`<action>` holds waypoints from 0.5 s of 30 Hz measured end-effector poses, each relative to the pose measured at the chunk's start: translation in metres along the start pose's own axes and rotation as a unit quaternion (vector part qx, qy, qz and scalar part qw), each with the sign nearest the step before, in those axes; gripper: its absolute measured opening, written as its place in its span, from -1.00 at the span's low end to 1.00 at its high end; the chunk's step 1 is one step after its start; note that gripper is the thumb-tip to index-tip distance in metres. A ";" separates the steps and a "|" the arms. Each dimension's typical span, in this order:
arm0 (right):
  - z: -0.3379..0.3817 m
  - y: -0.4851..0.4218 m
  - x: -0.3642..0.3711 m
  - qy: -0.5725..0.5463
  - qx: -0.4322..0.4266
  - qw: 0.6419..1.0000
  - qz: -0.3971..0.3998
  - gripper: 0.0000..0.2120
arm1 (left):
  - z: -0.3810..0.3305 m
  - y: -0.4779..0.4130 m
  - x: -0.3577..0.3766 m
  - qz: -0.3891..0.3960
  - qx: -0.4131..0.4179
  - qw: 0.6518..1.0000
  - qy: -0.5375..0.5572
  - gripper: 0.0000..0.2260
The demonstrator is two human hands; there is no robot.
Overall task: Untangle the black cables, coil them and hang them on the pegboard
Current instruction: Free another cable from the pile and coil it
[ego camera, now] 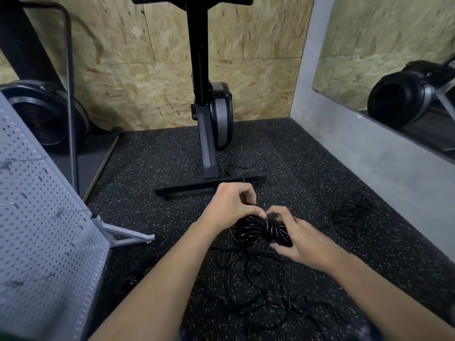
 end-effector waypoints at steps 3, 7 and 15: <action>0.003 -0.001 -0.002 0.002 -0.016 1.000 -0.010 -0.39 | 0.002 -0.002 0.001 0.031 0.000 0.999 0.020 -0.89; 0.011 0.001 -0.003 0.038 -0.050 0.998 -0.020 -0.41 | 0.005 -0.002 0.000 0.060 0.014 0.998 0.013 -0.95; 0.007 0.000 -0.011 0.048 -0.082 0.995 -0.034 -0.51 | 0.019 0.003 0.001 0.008 -0.011 1.000 -0.012 -0.84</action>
Point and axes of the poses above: each hand's wrist, its own y-axis away from the middle knuckle, its own x-axis out of the palm, z = x × y, the point moved 8 cm from there along -y, towards the middle knuckle, and after that the axes turned 12 degrees about -y, right-handed, at the moved point
